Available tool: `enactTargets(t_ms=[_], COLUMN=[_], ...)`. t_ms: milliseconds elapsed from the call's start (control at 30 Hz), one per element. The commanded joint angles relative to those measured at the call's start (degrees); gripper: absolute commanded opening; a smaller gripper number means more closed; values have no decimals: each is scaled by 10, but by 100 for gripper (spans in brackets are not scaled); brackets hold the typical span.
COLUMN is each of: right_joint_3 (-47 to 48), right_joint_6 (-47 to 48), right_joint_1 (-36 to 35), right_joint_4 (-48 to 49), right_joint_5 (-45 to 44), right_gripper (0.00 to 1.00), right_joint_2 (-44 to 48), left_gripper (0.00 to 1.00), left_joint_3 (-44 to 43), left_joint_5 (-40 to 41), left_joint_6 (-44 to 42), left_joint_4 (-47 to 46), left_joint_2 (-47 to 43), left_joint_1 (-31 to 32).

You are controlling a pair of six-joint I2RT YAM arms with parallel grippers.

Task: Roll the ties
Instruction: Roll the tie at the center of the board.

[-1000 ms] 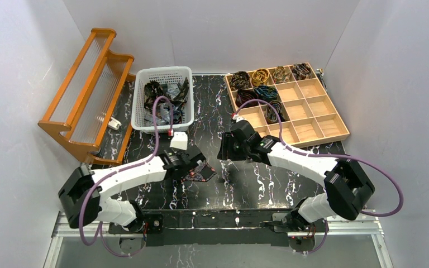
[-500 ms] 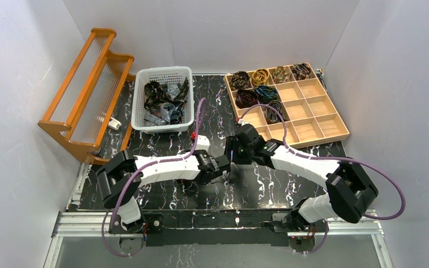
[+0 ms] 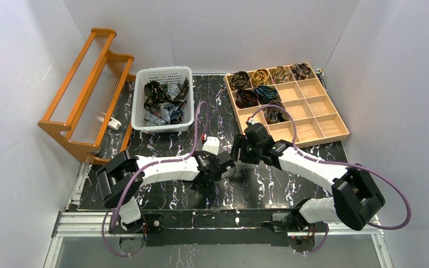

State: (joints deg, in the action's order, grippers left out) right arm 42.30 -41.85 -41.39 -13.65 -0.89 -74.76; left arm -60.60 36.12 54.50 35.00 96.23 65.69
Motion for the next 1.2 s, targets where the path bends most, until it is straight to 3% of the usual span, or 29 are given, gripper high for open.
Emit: enactTargets(t_ms=[0, 200, 333, 500, 600, 900, 1167], right_joint_3=[-2, -6, -7, 14, 44, 86, 113], right_joint_6=[3, 18, 13, 13, 20, 20, 22], right_joint_1=[11, 15, 14, 3, -16, -43, -48], right_joint_4=[2, 53, 128, 185, 178, 148, 142], right_joint_5=[24, 122, 209, 274, 282, 285, 276], right_gripper=[72, 79, 83, 86, 85, 86, 75], right_joint_2=[22, 22, -7, -56, -89, -158, -220], left_gripper=[67, 74, 79, 82, 86, 90, 91], left_joint_3=[29, 68, 116, 182, 241, 352, 422], left_joint_5=[-92, -102, -106, -135, -193, -369, -481], left_joint_6=[-35, -51, -51, -51, -56, -72, -63], left_joint_4=[-130, -164, -140, -93, -116, -225, -330], left_joint_2=[-69, -212, -310, -394, -447, -465, -456], left_joint_1=[-20, -37, -61, -130, -191, -329, -391])
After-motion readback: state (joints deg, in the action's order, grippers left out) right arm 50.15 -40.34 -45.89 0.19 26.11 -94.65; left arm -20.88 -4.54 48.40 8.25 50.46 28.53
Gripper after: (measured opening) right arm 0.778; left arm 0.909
